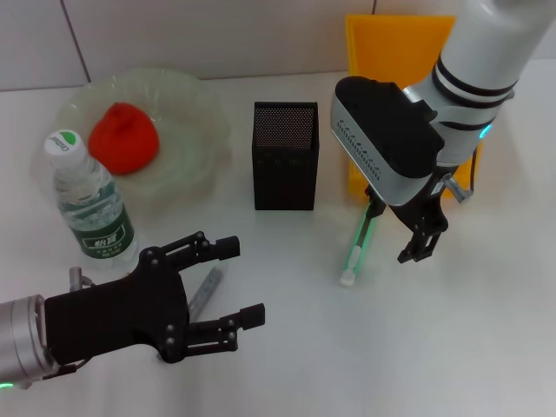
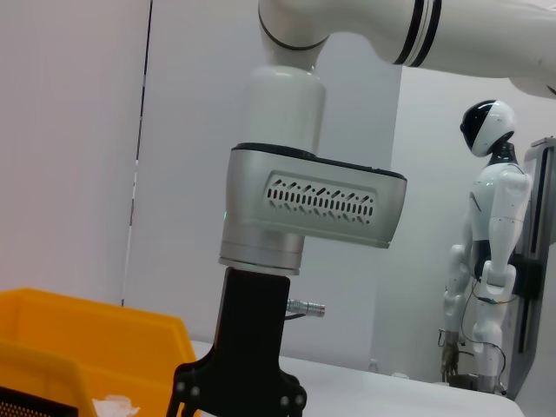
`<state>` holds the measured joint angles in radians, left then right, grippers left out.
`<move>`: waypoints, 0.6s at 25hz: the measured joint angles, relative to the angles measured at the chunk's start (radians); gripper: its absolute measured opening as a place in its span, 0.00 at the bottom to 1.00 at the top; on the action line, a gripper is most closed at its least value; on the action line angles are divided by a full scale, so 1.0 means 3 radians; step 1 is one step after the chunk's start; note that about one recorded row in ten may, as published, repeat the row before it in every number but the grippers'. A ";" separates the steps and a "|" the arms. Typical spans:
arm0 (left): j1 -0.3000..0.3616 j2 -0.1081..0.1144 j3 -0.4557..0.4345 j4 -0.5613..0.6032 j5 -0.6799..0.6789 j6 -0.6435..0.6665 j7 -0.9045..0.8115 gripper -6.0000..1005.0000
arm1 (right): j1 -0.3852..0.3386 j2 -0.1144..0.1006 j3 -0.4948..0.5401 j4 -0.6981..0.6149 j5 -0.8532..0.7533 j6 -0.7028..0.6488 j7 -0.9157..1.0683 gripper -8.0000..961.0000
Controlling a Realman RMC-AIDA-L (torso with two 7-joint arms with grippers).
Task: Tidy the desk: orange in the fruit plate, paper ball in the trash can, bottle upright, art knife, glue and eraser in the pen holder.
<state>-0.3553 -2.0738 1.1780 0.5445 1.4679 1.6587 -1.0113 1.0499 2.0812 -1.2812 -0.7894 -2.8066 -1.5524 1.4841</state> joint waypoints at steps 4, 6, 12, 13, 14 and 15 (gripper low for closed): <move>-0.0002 -0.0003 0.0000 0.0000 0.0000 -0.0002 0.0003 0.85 | 0.0063 0.0008 -0.0006 0.0127 0.0017 0.0129 -0.0029 0.79; -0.0002 -0.0004 0.0000 0.0000 0.0000 -0.0002 0.0003 0.85 | 0.0109 0.0010 -0.0010 0.0225 0.0098 0.0187 -0.0068 0.79; -0.0002 -0.0005 0.0000 0.0000 0.0000 -0.0002 0.0003 0.85 | 0.0147 0.0019 -0.0015 0.0285 0.0177 0.0234 -0.0102 0.79; -0.0002 -0.0005 0.0000 0.0000 0.0000 -0.0002 0.0003 0.85 | 0.0154 0.0019 -0.0017 0.0293 0.0194 0.0235 -0.0104 0.79; 0.0000 -0.0005 0.0000 0.0000 0.0000 -0.0002 0.0003 0.85 | 0.0159 0.0019 -0.0017 0.0301 0.0203 0.0236 -0.0105 0.78; 0.0002 -0.0005 0.0000 0.0000 0.0000 -0.0002 0.0004 0.85 | 0.0163 0.0020 -0.0018 0.0310 0.0212 0.0237 -0.0105 0.78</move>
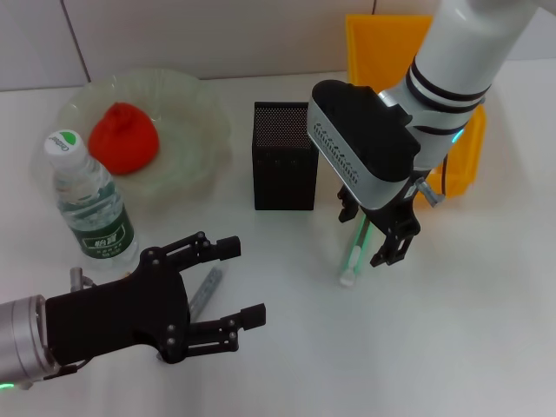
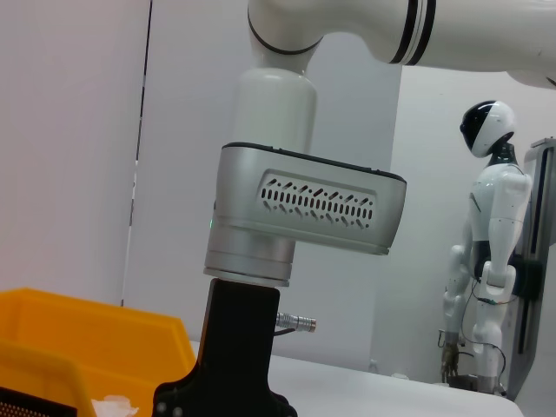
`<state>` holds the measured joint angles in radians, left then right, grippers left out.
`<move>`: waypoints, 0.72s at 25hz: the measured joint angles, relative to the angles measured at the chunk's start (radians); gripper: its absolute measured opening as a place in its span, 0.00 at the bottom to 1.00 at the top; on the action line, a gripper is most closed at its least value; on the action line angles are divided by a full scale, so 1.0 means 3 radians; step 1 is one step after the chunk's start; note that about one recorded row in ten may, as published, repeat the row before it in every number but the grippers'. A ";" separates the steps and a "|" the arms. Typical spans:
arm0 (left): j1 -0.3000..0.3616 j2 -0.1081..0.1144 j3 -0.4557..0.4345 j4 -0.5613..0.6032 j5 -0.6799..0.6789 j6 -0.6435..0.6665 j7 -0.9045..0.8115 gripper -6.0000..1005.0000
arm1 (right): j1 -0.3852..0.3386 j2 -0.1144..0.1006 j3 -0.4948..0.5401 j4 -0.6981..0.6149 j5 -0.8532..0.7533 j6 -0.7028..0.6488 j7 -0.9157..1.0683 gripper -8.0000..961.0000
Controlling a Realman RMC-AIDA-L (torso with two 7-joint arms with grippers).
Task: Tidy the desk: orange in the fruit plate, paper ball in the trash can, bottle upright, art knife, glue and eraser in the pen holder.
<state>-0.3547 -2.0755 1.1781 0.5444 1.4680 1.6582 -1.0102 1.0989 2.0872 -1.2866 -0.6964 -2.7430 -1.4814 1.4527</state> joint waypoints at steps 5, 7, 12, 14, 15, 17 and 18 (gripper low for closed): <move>0.0015 0.0000 0.0000 -0.0004 0.0000 0.0000 0.0021 0.85 | -0.0001 0.0005 -0.0108 0.0072 0.0079 0.0058 -0.0005 0.78; 0.0019 0.0000 0.0000 -0.0024 0.0000 0.0000 0.0040 0.85 | -0.0008 0.0006 -0.0168 0.0108 0.0118 0.0096 -0.0005 0.78; 0.0006 0.0003 0.0010 -0.0083 0.0000 0.0000 0.0094 0.85 | -0.0016 0.0007 -0.0247 0.0191 0.0188 0.0175 -0.0010 0.79; 0.0003 0.0004 0.0010 -0.0087 0.0000 0.0000 0.0103 0.85 | -0.0015 0.0007 -0.0258 0.0204 0.0202 0.0181 -0.0011 0.79; 0.0003 0.0004 0.0010 -0.0087 0.0000 0.0000 0.0106 0.85 | -0.0014 0.0007 -0.0260 0.0212 0.0208 0.0185 -0.0013 0.79; 0.0002 0.0005 0.0010 -0.0088 0.0000 0.0000 0.0109 0.85 | -0.0013 0.0008 -0.0261 0.0225 0.0214 0.0198 -0.0024 0.79; 0.0002 0.0005 0.0010 -0.0087 0.0000 0.0000 0.0109 0.85 | -0.0012 0.0009 -0.0261 0.0239 0.0216 0.0208 -0.0029 0.78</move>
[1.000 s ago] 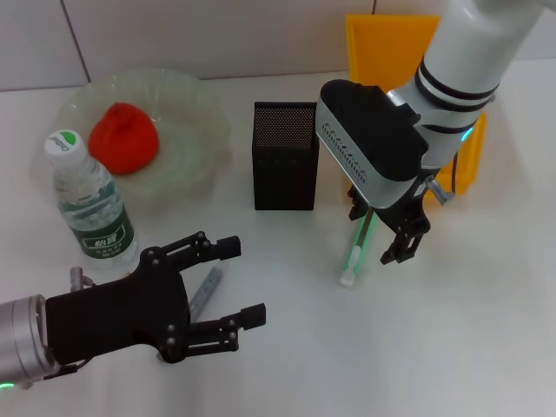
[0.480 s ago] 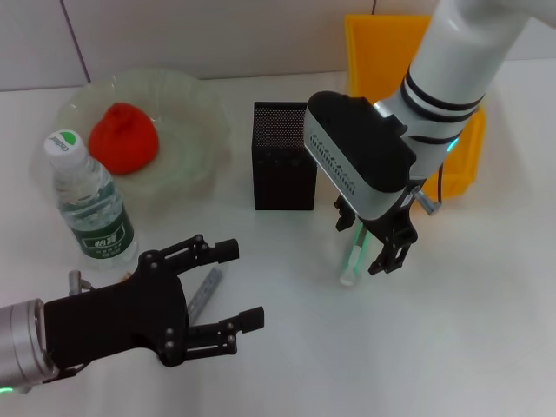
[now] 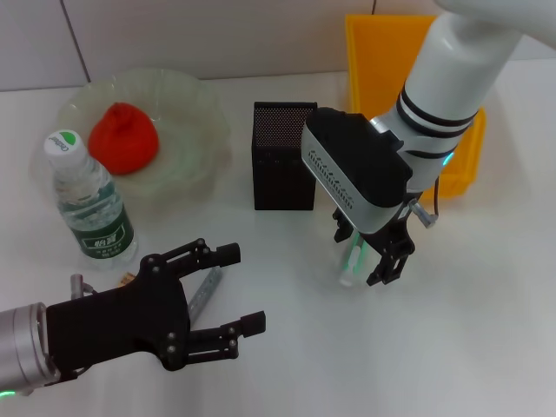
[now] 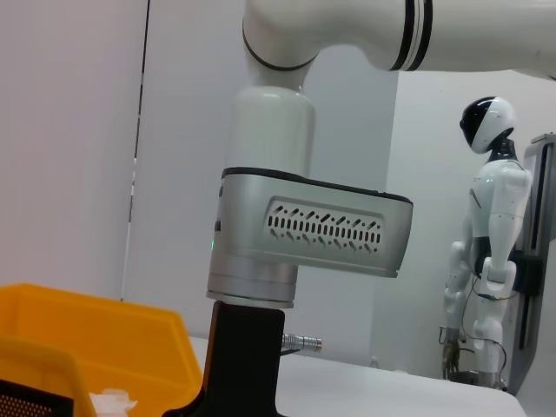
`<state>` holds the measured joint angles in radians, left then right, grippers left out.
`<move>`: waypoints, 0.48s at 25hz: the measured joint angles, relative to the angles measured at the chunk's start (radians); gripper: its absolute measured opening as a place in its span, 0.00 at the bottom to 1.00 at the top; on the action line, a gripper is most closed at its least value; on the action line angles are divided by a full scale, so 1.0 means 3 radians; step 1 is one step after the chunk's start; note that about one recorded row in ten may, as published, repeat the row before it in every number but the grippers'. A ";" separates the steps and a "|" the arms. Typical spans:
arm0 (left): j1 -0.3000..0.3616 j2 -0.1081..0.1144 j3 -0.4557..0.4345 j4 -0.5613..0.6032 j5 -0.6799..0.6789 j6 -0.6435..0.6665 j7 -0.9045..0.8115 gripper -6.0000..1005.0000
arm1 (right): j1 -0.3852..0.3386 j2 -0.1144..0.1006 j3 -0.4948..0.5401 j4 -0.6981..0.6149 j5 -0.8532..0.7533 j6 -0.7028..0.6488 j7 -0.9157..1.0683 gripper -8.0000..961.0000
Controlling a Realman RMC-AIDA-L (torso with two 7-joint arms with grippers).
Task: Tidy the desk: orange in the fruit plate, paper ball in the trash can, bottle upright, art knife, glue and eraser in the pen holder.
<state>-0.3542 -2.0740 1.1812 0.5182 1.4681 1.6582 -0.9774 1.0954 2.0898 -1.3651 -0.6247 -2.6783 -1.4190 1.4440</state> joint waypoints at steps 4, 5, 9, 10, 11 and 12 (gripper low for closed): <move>0.0002 0.0000 0.0000 0.0000 0.0000 0.0000 0.0001 0.85 | 0.0025 0.0004 -0.0001 0.0075 0.0025 0.0040 -0.0013 0.78; 0.0006 0.0000 0.0000 0.0001 0.0000 0.0000 0.0001 0.85 | 0.0027 0.0004 -0.0001 0.0082 0.0032 0.0047 -0.0017 0.78; 0.0007 0.0000 0.0000 0.0001 0.0000 0.0000 0.0001 0.85 | 0.0031 0.0004 -0.0001 0.0089 0.0041 0.0056 -0.0030 0.76; 0.0007 0.0000 0.0000 0.0001 0.0000 0.0000 0.0001 0.85 | 0.0031 0.0004 0.0000 0.0089 0.0041 0.0057 -0.0033 0.75; 0.0008 0.0000 0.0000 0.0001 0.0000 0.0000 0.0001 0.85 | 0.0031 0.0004 -0.0001 0.0089 0.0041 0.0059 -0.0035 0.75; 0.0008 0.0000 0.0000 0.0001 0.0000 0.0000 0.0001 0.85 | 0.0031 0.0004 -0.0001 0.0089 0.0041 0.0062 -0.0035 0.74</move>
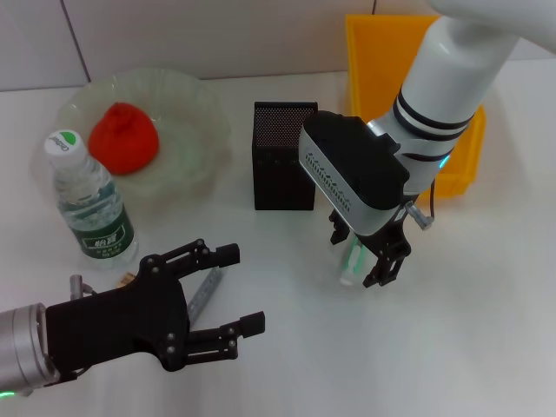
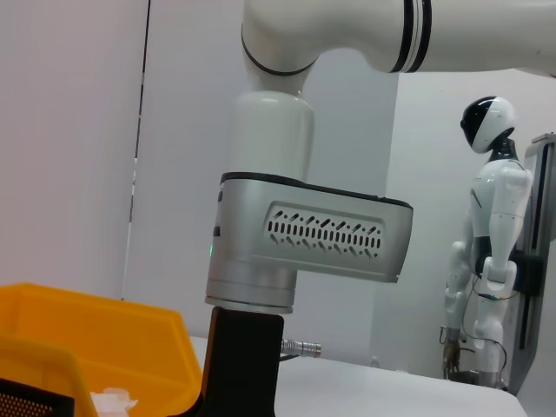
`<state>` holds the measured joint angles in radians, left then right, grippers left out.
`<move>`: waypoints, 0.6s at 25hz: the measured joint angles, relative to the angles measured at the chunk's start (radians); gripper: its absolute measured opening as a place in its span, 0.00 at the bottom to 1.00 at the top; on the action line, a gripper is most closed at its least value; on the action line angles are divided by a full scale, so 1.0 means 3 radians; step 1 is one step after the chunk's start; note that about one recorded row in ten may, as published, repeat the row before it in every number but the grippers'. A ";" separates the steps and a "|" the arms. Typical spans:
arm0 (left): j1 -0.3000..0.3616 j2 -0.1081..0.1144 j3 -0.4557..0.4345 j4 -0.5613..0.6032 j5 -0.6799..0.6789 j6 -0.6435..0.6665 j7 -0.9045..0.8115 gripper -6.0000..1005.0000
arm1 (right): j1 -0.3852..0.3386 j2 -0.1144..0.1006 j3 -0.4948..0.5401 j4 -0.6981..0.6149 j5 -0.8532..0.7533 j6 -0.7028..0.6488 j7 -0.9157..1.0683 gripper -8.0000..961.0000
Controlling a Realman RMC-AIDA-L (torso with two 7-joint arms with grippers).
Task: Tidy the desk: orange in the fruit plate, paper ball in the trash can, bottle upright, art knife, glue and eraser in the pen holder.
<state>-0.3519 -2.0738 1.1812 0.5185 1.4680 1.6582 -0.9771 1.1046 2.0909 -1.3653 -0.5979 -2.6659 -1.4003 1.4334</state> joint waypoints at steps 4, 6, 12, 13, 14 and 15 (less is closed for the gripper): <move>-0.0005 0.0000 0.0000 0.0000 0.0000 0.0000 0.0000 0.85 | -0.0006 0.0000 0.0000 0.0001 0.0000 0.0024 -0.0013 0.73; -0.0009 0.0000 0.0000 0.0000 0.0000 0.0000 0.0000 0.85 | -0.0012 0.0000 0.0000 0.0003 0.0000 0.0027 -0.0019 0.72; -0.0015 0.0000 -0.0004 0.0000 0.0000 -0.0007 0.0000 0.85 | -0.0026 0.0000 -0.0047 0.0004 0.0000 0.0031 -0.0021 0.64; -0.0015 0.0000 -0.0004 0.0000 0.0000 -0.0009 0.0000 0.85 | -0.0027 -0.0001 -0.0053 0.0004 0.0000 0.0032 -0.0021 0.62; -0.0015 0.0000 -0.0003 0.0000 0.0000 -0.0012 0.0000 0.85 | -0.0028 0.0000 -0.0064 0.0004 0.0000 0.0035 -0.0021 0.59; -0.0015 0.0000 -0.0002 0.0000 0.0000 -0.0013 0.0000 0.85 | -0.0030 0.0000 -0.0077 0.0004 0.0000 0.0039 -0.0020 0.56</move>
<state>-0.3564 -2.0738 1.1806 0.5185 1.4680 1.6542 -0.9771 1.0956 2.0908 -1.3883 -0.5966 -2.6659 -1.3887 1.4273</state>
